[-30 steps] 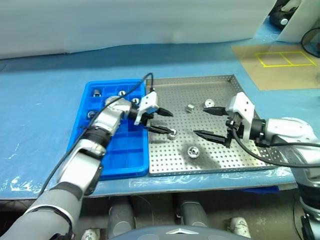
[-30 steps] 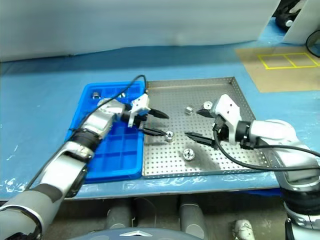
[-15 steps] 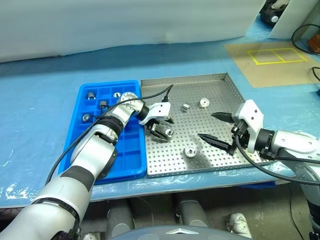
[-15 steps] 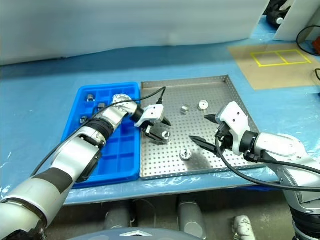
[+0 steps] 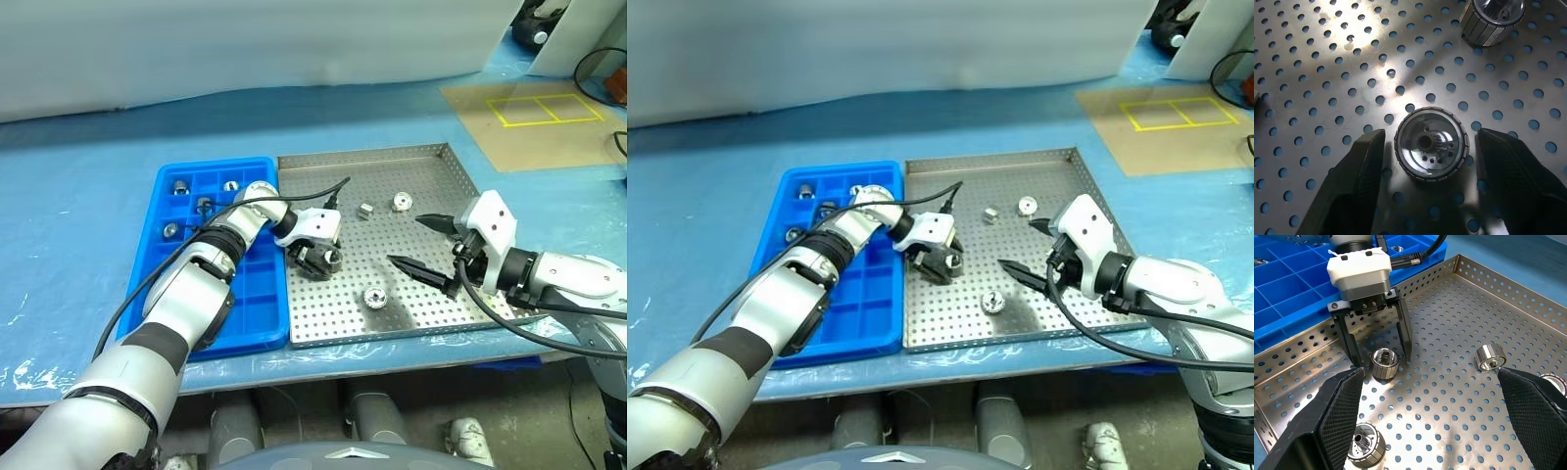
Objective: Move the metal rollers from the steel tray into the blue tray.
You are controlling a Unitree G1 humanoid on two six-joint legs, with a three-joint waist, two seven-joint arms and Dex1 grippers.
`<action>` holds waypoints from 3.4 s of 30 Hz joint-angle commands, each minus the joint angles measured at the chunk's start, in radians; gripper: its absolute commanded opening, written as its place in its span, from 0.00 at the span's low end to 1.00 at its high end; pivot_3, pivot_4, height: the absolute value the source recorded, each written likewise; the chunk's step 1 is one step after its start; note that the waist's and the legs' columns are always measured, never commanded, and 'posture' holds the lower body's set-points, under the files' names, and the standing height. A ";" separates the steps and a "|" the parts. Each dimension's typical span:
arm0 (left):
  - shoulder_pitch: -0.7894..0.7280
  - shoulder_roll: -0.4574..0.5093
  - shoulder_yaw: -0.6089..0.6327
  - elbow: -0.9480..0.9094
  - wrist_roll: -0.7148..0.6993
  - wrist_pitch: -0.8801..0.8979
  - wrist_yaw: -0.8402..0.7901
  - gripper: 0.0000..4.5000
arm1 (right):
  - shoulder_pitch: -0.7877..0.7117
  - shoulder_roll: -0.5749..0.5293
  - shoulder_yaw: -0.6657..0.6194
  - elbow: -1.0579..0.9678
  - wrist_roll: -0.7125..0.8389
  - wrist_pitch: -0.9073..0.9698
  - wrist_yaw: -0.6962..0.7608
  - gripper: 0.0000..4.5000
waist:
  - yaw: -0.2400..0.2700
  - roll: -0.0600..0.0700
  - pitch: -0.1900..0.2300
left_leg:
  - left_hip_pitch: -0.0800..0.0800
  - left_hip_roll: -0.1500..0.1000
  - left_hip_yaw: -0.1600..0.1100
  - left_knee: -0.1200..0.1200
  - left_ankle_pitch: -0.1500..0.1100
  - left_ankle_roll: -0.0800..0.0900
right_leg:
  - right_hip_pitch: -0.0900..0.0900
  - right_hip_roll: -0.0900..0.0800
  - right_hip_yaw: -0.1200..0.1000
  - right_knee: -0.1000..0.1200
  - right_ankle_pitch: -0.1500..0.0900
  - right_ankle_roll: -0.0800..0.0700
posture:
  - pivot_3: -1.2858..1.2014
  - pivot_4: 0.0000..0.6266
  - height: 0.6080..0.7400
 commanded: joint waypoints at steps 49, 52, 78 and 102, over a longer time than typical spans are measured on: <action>0.811 0.542 0.630 -1.318 -0.536 0.695 0.355 0.37 | -0.530 0.207 0.435 0.650 -0.198 -0.422 0.339 1.00 | 0.111 0.001 0.002 | -0.003 0.008 -0.001 -0.013 0.007 -0.012 | -0.008 0.003 -0.009 0.002 -0.001 -0.002 | 0.54 0.24 1.00; 0.886 0.548 0.654 -1.354 -0.556 0.723 0.387 0.37 | -0.550 0.229 0.446 0.683 -0.212 -0.441 0.364 1.00 | 0.117 0.001 0.002 | -0.004 0.009 -0.001 -0.013 0.009 -0.015 | -0.010 0.003 -0.010 0.003 -0.001 -0.002 | 0.54 0.24 1.00; 0.860 0.457 0.479 -1.108 -0.516 0.588 0.406 0.37 | -0.517 0.218 0.411 0.617 -0.215 -0.394 0.389 1.00 | 0.137 0.001 0.001 | -0.004 0.009 -0.002 -0.010 0.011 -0.018 | -0.012 0.003 -0.009 0.010 -0.001 -0.002 | 0.51 0.24 1.00; 0.234 0.169 0.316 -0.567 -0.415 0.340 0.379 0.56 | -0.386 0.128 0.259 0.438 -0.184 -0.288 0.254 1.00 | 0.113 0.000 0.001 | -0.005 0.007 -0.002 -0.004 0.011 -0.019 | -0.013 0.003 -0.005 0.016 -0.001 -0.002 | 0.40 0.24 1.00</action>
